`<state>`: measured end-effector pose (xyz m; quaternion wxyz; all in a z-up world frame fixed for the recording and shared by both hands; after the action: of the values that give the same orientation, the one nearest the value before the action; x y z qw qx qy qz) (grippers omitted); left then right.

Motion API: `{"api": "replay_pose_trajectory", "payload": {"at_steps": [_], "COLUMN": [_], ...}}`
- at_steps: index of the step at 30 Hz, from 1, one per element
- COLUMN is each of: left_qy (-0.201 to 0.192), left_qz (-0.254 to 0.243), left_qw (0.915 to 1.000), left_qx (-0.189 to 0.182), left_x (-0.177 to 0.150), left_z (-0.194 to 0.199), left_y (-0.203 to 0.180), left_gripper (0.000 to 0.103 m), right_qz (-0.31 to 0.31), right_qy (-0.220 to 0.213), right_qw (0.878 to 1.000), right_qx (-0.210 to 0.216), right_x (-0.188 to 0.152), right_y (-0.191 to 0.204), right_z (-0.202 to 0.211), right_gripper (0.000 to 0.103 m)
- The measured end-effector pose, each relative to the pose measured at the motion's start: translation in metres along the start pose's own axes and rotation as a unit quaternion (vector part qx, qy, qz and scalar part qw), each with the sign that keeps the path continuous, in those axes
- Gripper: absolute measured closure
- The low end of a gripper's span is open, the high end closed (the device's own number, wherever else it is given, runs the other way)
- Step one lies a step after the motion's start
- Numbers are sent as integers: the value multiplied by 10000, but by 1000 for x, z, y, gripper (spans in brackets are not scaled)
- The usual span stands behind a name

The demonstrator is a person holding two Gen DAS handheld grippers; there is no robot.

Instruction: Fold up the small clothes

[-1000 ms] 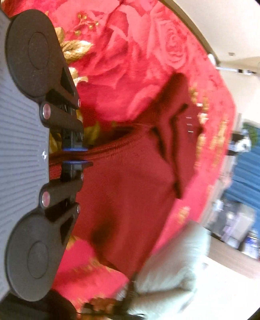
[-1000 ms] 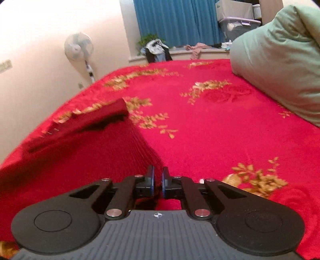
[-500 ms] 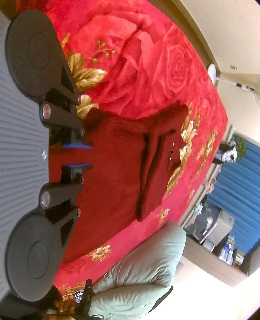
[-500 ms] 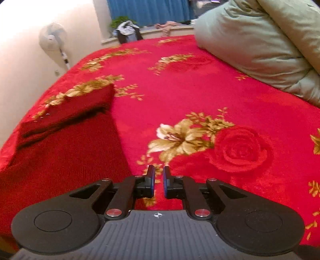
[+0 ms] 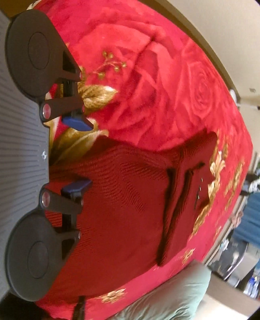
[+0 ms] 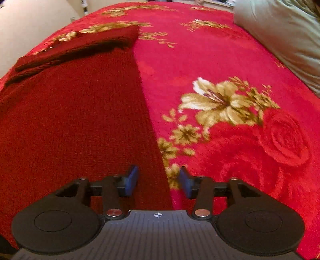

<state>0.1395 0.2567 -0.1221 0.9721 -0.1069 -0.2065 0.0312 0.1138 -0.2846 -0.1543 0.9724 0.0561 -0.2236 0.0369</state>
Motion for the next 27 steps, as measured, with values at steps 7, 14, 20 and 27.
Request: {"api": "replay_pose_trajectory", "payload": {"at_steps": [7, 14, 20, 27], "left_qy": [243, 708, 81, -425], "left_qz": [-44, -524, -612, -1010], "left_qw": [9996, 9924, 9933, 9931], "left_qx": [-162, 863, 975, 428], "left_x": [6, -10, 2, 10], "left_z": [-13, -31, -8, 9], "left_y": [-13, -17, -24, -57], "left_gripper": [91, 82, 60, 62], "right_qz": [-199, -213, -56, 410], "right_qy": [-506, -467, -879, -1119], "right_qw": [9985, 9978, 9957, 9928], "right_qx": [41, -427, -300, -102], "right_x": [11, 13, 16, 17], "right_y": [-12, -29, -15, 10], "right_z": [23, 20, 28, 31], "right_gripper": [98, 98, 95, 80]}}
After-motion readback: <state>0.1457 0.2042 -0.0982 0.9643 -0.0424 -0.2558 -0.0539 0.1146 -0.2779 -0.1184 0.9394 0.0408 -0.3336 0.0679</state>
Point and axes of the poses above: each gripper's, at about its wrist camera, not at the fingertips, and z roughly against the way its jaws point, y to its left, x to its top, the point moved 8 cm from there along -z, roughly the way its jaws point, and after that the axes turned 9 degrees about y, right-handed, at the moved point
